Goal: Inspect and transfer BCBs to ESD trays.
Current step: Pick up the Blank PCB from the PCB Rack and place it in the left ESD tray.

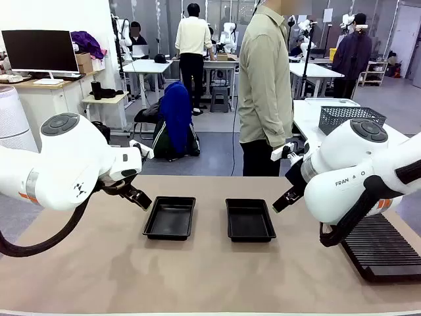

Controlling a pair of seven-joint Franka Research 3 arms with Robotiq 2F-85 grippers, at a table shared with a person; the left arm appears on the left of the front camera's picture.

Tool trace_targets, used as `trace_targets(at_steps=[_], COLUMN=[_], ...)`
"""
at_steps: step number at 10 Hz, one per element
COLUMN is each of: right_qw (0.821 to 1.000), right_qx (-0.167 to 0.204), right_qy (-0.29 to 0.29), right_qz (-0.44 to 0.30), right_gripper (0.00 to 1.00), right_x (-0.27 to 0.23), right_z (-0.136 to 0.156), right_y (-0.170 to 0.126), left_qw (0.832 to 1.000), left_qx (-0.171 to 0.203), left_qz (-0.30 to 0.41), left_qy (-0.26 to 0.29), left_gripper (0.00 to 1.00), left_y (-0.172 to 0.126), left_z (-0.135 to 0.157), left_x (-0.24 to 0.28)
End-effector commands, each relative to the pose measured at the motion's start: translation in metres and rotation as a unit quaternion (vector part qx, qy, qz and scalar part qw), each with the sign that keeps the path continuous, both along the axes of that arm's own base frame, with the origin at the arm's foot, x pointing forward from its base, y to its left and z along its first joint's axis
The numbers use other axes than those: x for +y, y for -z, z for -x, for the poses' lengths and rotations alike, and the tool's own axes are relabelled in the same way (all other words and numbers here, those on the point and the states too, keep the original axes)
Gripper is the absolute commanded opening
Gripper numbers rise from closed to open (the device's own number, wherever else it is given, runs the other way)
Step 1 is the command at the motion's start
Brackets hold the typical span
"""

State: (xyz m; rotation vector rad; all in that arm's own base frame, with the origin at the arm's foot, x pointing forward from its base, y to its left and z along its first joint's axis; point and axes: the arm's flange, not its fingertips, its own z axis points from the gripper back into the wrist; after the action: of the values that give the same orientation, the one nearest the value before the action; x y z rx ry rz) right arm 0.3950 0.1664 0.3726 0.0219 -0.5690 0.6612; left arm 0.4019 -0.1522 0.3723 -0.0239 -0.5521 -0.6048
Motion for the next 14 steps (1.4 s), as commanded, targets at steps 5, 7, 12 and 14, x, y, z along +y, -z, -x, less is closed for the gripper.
trace_targets(at_steps=[5,7,12,14], right_qw=[1.000,1.000,0.999,0.996], right_qx=[0.000,0.000,0.011,0.041], right_qy=[0.000,0.000,0.010,0.019], right_qz=[0.000,0.000,-0.033,-0.075], right_gripper=[1.00,1.00,1.00,1.00], right_x=[0.000,0.000,-0.010,-0.029], right_z=[0.000,0.000,0.000,0.013], right_y=[0.000,0.000,-0.015,-0.048], left_qw=[1.000,1.000,0.999,0.996], left_qx=[0.000,0.000,0.013,0.031], left_qz=[0.000,0.000,0.038,0.083], left_qy=[0.000,0.000,-0.002,-0.004], left_gripper=[1.00,1.00,1.00,1.00], left_y=[0.000,0.000,-0.012,-0.042], left_z=[0.000,0.000,-0.003,0.008], left_x=[0.000,0.000,0.009,0.023])
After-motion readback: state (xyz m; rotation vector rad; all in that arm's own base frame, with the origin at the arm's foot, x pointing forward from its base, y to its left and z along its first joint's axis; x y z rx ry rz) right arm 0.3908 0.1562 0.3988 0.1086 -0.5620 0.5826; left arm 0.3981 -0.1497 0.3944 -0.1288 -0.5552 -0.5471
